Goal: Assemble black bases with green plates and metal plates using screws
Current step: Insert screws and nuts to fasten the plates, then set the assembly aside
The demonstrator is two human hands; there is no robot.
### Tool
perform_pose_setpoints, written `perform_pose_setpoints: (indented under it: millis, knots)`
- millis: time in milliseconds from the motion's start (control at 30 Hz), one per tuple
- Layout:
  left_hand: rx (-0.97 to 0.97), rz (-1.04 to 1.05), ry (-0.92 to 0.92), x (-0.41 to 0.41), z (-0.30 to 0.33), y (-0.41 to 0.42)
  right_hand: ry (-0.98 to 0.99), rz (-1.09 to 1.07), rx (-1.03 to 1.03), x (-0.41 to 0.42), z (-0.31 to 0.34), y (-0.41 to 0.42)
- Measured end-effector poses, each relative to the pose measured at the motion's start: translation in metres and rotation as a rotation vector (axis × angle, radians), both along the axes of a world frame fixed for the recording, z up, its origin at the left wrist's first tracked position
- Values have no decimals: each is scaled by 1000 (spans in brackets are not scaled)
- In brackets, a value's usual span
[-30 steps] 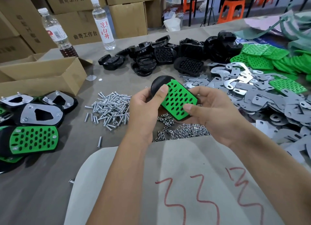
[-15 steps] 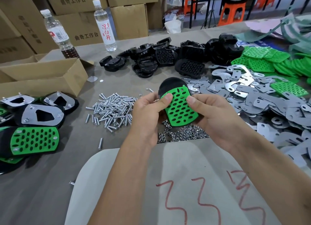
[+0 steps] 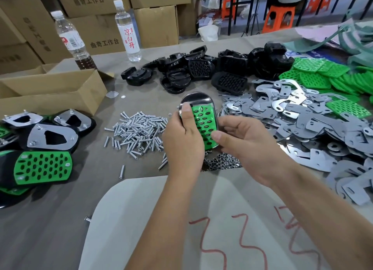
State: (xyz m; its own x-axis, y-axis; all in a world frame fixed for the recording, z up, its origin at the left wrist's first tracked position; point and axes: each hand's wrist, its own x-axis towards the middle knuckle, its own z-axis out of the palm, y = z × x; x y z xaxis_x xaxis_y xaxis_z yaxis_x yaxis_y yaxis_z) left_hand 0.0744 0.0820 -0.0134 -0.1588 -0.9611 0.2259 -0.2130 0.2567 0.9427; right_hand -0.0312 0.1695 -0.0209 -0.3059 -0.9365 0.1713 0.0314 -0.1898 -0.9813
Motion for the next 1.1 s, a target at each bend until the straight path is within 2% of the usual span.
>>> perform_pose_setpoints:
  millis: [67, 167, 300, 467, 600, 700, 800, 933, 1100]
  knots:
    - [-19, 19, -65, 3, -1, -4, 45, 21, 5, 1, 0, 2]
    - [29, 45, -54, 3, -1, -9, 47, 94, 21, 1, 1, 4]
    - [16, 66, -85, 1, 2, -8, 88, 66, 8, 2, -1, 4]
    - [180, -84, 81, 2, 4, -7, 31, 82, -44, 2, 3, 7]
    - [433, -177, 195, 6, 5, -9, -4, 158, -24, -4, 3, 8]
    - [621, -271, 272, 12, 9, -10, -130, 195, 25, -9, 3, 7]
    - [633, -329, 407, 15, 13, -10, -280, 102, 31, -14, 3, 5]
    - [606, -307, 507, 12, 10, -6, -297, -22, 22, -20, 3, 4]
    - [752, -346, 559, 8, 8, -2, -322, -35, -114, -18, 2, 3]
